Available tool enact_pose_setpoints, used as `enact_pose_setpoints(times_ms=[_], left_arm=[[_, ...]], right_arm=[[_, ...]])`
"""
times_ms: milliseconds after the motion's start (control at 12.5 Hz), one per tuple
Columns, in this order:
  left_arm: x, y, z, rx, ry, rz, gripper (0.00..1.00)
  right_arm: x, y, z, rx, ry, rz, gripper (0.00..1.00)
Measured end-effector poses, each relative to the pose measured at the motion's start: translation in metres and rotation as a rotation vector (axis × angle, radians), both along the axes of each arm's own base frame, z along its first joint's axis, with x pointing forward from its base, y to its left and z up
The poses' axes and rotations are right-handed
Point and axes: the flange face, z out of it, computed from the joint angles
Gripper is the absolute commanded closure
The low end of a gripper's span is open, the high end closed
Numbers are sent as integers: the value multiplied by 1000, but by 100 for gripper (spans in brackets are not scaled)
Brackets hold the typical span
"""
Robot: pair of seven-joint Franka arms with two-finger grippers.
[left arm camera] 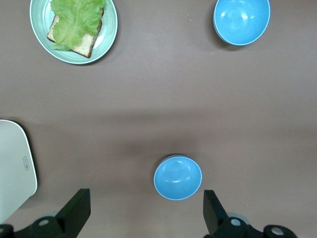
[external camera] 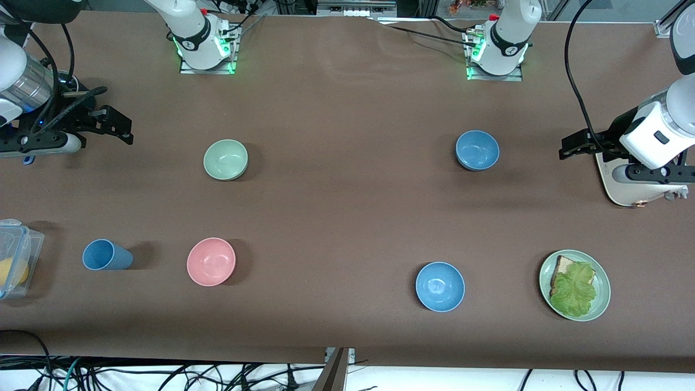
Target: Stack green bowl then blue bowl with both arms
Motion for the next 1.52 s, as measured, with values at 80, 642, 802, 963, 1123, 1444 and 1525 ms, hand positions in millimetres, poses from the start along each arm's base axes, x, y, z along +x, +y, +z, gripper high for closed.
enact_pose_setpoints(times_ms=[80,642,802,963,1123,1444,1525], left_arm=[[1,0,-2,0,3,0,0],[2,0,-4,1,6,0,0],[2,0,-4,1,6,0,0],[2,0,-4,1,6,0,0],[2,0,-4,1,6,0,0],[2,0,-4,1,6,0,0],[2,0,-4,1,6,0,0]], right_arm=[[0,0,0,0,2,0,0],[-5,-1,-3,-21,41,2,0],[-5,-2,-4,-22,45,2,0],[-5,-2,-4,-22,46,2,0],[-5,-2,-4,-22,47,2,0],[2,-2,-20,-23,74,12,0],[4,-4,-24,-24,80,9,0]])
